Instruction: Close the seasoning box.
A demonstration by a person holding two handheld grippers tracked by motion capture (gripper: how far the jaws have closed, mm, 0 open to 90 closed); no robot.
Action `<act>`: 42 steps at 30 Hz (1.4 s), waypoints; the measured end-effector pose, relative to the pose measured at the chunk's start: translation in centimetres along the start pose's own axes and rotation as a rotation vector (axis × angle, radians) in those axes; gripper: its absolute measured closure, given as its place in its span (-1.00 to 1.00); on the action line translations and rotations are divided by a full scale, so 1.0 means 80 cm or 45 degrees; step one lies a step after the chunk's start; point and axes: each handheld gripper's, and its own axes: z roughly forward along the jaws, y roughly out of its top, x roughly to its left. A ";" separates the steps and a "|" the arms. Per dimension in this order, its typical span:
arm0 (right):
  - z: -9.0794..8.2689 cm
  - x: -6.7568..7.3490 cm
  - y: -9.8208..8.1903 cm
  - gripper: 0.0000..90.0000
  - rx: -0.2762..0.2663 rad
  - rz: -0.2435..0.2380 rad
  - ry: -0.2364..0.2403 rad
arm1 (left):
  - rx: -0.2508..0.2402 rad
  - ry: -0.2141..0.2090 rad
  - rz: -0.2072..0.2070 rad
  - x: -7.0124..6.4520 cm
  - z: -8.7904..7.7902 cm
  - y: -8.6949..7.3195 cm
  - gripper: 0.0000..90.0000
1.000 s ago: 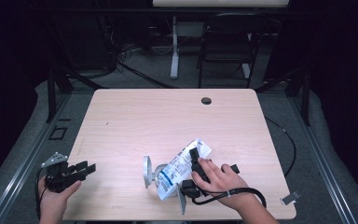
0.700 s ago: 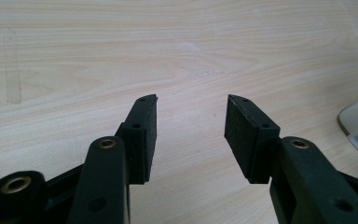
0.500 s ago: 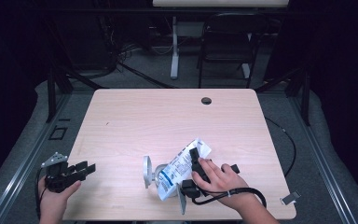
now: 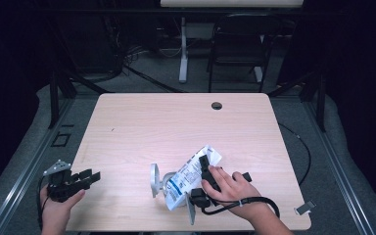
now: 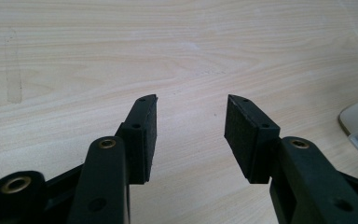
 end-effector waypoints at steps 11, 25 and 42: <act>0.000 0.000 -0.001 0.59 0.004 0.018 0.012 | 0.004 0.002 0.001 0.000 0.000 0.000 0.21; -0.001 0.004 -0.003 0.60 -0.017 0.122 0.070 | 0.011 0.001 0.002 0.000 0.000 0.000 0.21; -0.002 0.008 -0.003 0.62 -0.017 0.179 0.082 | 0.029 0.009 0.005 0.001 0.001 -0.001 0.21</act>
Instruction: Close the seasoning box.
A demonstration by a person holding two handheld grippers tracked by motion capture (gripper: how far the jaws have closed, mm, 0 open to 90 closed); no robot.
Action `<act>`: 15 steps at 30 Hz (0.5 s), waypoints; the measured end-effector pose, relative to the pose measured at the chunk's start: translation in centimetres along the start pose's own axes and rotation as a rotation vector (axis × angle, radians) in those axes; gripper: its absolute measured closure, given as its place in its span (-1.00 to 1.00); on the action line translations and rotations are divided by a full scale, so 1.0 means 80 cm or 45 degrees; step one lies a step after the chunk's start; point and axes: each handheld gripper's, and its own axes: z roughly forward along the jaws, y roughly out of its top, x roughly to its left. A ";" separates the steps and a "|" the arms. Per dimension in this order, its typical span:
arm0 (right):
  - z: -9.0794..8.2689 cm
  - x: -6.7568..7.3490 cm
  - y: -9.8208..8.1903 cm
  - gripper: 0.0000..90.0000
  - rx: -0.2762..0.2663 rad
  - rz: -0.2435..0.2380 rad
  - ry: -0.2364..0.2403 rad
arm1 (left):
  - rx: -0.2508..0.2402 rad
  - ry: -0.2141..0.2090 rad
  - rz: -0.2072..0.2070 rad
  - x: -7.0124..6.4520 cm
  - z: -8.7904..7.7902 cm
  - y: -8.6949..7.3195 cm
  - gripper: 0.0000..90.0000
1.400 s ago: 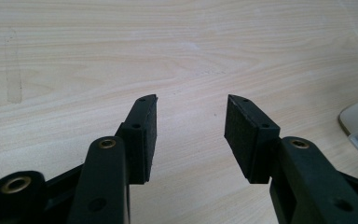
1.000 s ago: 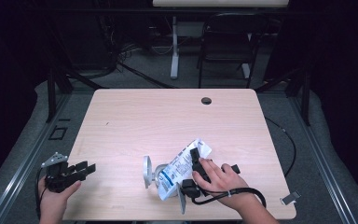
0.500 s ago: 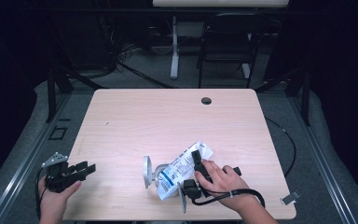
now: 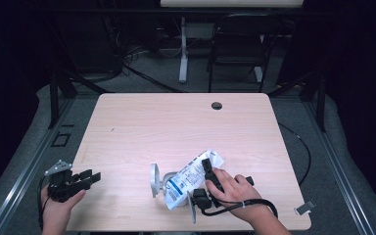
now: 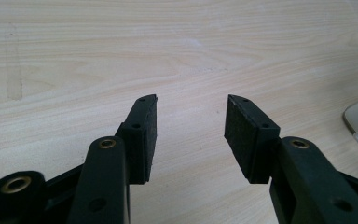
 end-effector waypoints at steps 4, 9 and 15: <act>0.000 0.000 0.000 0.62 0.000 0.001 -0.001 | 0.001 0.000 0.002 0.000 0.000 0.000 0.21; 0.000 0.000 0.000 0.62 -0.002 0.001 -0.001 | 0.003 -0.002 0.001 0.001 0.000 0.000 0.21; 0.000 0.000 0.001 0.62 -0.005 0.008 0.000 | 0.002 -0.002 -0.002 0.001 0.000 0.000 0.21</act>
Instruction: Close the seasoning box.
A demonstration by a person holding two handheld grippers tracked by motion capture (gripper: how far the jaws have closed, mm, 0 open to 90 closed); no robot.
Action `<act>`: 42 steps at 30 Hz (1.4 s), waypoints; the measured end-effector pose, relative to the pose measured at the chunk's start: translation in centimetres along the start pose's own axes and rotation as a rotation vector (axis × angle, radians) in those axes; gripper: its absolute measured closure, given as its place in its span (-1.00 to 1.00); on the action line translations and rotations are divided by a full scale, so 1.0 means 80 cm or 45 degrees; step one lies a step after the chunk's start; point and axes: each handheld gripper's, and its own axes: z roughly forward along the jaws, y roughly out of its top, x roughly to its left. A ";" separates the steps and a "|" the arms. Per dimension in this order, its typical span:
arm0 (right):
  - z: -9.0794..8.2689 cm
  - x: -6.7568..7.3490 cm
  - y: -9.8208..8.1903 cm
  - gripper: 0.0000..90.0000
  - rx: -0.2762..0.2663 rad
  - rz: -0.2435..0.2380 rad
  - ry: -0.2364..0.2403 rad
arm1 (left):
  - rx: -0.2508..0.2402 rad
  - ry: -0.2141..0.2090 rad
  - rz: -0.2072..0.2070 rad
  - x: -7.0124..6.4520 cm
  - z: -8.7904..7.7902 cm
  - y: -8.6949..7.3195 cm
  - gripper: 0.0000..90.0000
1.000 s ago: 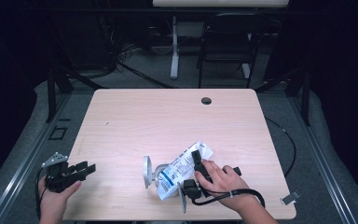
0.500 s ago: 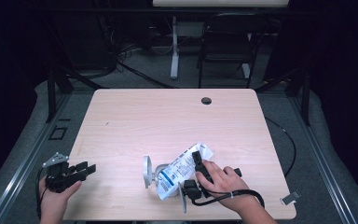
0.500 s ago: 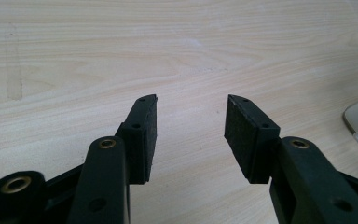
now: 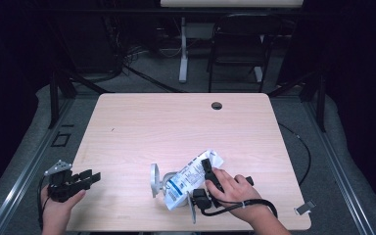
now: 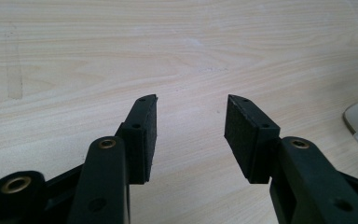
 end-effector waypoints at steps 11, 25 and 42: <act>-0.004 0.002 0.002 0.72 0.002 0.067 0.039 | -0.007 0.004 -0.006 0.001 0.002 -0.001 0.21; -0.008 0.006 -0.002 0.82 -0.002 0.125 0.060 | 0.012 0.008 -0.005 0.002 0.003 -0.002 0.21; -0.010 0.013 -0.015 0.85 -0.038 0.395 0.113 | 0.002 0.018 -0.008 0.001 0.005 -0.004 0.21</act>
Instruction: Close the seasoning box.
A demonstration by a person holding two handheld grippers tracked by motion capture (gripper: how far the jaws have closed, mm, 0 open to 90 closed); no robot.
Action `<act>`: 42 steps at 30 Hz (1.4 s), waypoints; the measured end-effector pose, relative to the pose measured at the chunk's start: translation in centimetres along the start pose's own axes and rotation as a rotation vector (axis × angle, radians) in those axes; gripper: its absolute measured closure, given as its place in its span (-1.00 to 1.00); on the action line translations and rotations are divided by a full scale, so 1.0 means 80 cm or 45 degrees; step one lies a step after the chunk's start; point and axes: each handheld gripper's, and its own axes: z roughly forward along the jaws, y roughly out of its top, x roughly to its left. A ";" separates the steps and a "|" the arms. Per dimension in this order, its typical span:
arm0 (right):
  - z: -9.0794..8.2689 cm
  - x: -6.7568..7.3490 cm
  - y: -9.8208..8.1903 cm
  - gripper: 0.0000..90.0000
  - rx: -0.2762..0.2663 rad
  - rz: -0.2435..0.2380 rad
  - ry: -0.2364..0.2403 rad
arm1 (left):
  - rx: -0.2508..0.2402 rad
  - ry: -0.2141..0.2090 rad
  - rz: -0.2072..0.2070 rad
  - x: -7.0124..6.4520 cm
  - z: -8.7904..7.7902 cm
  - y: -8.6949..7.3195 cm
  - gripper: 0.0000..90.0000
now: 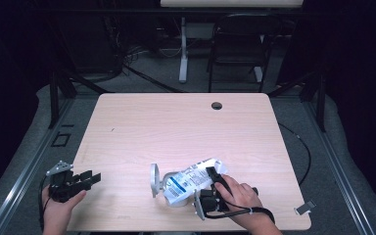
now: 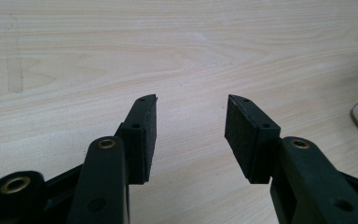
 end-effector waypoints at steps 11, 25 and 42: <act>-0.001 0.005 -0.007 0.86 -0.049 0.206 0.056 | 0.009 0.000 0.002 0.000 0.002 -0.001 0.21; 0.000 0.007 -0.010 0.86 -0.120 0.433 0.103 | 0.032 0.000 -0.002 0.003 0.003 -0.001 0.20; 0.001 0.004 -0.017 0.87 -0.225 0.748 0.181 | 0.031 0.001 -0.009 0.005 0.004 -0.002 0.21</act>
